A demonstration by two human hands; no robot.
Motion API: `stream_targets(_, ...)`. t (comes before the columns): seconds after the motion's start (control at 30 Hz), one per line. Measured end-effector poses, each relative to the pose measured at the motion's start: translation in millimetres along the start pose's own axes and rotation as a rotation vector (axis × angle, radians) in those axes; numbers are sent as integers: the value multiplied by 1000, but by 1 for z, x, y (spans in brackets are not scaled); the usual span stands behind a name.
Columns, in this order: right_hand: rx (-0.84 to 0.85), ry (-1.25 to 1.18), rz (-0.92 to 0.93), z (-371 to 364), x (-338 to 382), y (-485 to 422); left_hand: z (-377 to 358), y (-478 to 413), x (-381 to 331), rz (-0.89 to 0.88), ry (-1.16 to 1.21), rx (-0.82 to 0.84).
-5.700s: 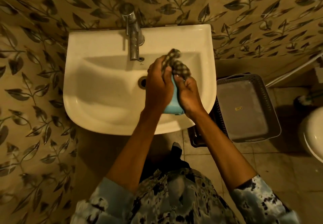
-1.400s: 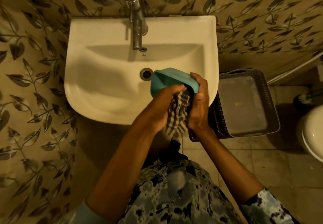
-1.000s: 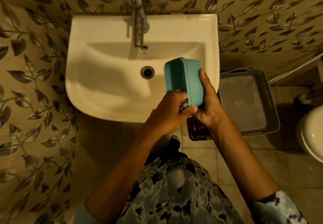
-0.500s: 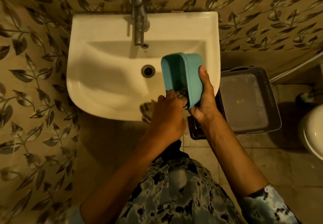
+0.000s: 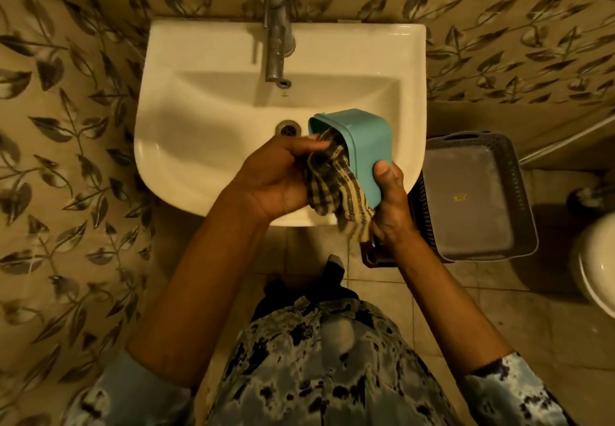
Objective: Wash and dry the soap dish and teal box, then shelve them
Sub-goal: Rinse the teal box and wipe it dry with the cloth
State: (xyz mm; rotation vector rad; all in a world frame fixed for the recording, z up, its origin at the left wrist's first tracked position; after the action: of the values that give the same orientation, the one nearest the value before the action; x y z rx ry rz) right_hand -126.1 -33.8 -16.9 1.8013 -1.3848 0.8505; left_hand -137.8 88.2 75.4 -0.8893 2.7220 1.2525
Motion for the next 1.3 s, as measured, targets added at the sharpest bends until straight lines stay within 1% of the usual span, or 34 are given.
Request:
stream_targets(0.07, 26, 20, -11, 5, -2, 0, 0, -3, 13, -25, 20, 30)
stream_targets(0.1, 26, 23, -11, 7, -3, 2, 2, -5, 18, -50, -38, 32)
stream_targets(0.13, 24, 17, -13, 10, -4, 3, 4, -7, 21, -74, -148, 21)
stream_targets(0.17, 18, 2, -16, 12, -5, 4, 5, -10, 22, -88, -315, -11)
stream_targets(0.27, -41, -61, -42, 17, -5, 3, 2, -17, 28, -62, -1062, -153)
stream_targets(0.3, -63, -55, -47, 18, -4, 1, 3, -22, 33, -69, -1236, -172)
stream_targets(0.33, -80, -40, -49, 18, -3, -1, 4, -26, 38, -75, -1309, -182)
stream_targets(0.37, -87, -34, -55, 17, -3, -2, 5, -30, 42, -73, -1313, -195)
stream_targets(0.43, -92, -46, -95, 14, -6, 1, 11, -30, 45, -27, -1211, -240)
stream_targets(0.47, -89, -62, -117, 14, -8, 4, 15, -27, 42, 25, -1067, -249)
stream_targets(0.5, -77, -70, -127, 15, -9, 7, 16, -23, 38, 67, -846, -197)
stream_targets(0.57, -35, 0, -103, 20, -6, 9, 13, -15, 26, 78, -341, -23)
stream_targets(0.6, -8, 49, -82, 23, -3, 9, 13, -11, 19, 62, -176, 14)
stream_targets(0.63, 17, 86, -67, 25, 0, 9, 14, -9, 13, 55, -61, 13)
stream_targets(0.73, 76, 121, -41, 27, 7, 5, 12, -6, 10, 55, 179, -34)
stream_targets(0.8, 123, 141, -16, 25, 12, 1, 9, -5, 13, 20, 330, -49)
stream_targets(0.9, 174, 175, -20, 24, 12, 1, 6, -6, 18, -12, 507, -70)
stream_targets(0.97, 157, 142, -51, 27, 8, 5, -2, -6, 21, -20, 565, -23)
stream_targets(1.0, 149, 126, -54, 28, 7, 7, -8, -7, 23, -28, 562, 27)
stream_targets(1.03, 144, 118, -53, 29, 8, 7, -13, -9, 27, -41, 502, 67)
stream_targets(1.07, 140, 112, -52, 30, 9, 6, -17, -10, 32, -60, 363, 77)
stream_targets(1.13, 144, 86, -55, 32, 14, 5, -22, -10, 38, -75, -3, 61)
stream_targets(1.17, 140, 78, -50, 35, 17, 5, -21, -11, 38, -59, -129, 42)
stream_targets(1.2, 135, 79, -45, 38, 19, 6, -18, -11, 36, -32, -202, 26)
stream_targets(1.23, 132, 88, -42, 40, 20, 6, -14, -10, 34, 0, -220, 18)
stream_targets(1.27, 130, 101, -42, 41, 20, 7, -10, -11, 31, 32, -178, 16)
stream_targets(1.3, 132, 111, -50, 41, 19, 7, -9, -10, 29, 52, -75, 17)
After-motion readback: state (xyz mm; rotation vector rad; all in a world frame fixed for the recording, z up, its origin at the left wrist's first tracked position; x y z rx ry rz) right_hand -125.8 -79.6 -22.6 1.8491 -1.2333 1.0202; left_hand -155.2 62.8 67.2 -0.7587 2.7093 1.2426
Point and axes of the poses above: each hand's wrist, its own y-axis away from the middle knuckle, its own z-axis out of the back of the hand, x = y × z, the point moved 5 cm from there along -y, towards the middle knuckle, and after that the axes turned 11 degrees about z, right-handed, at the moved point
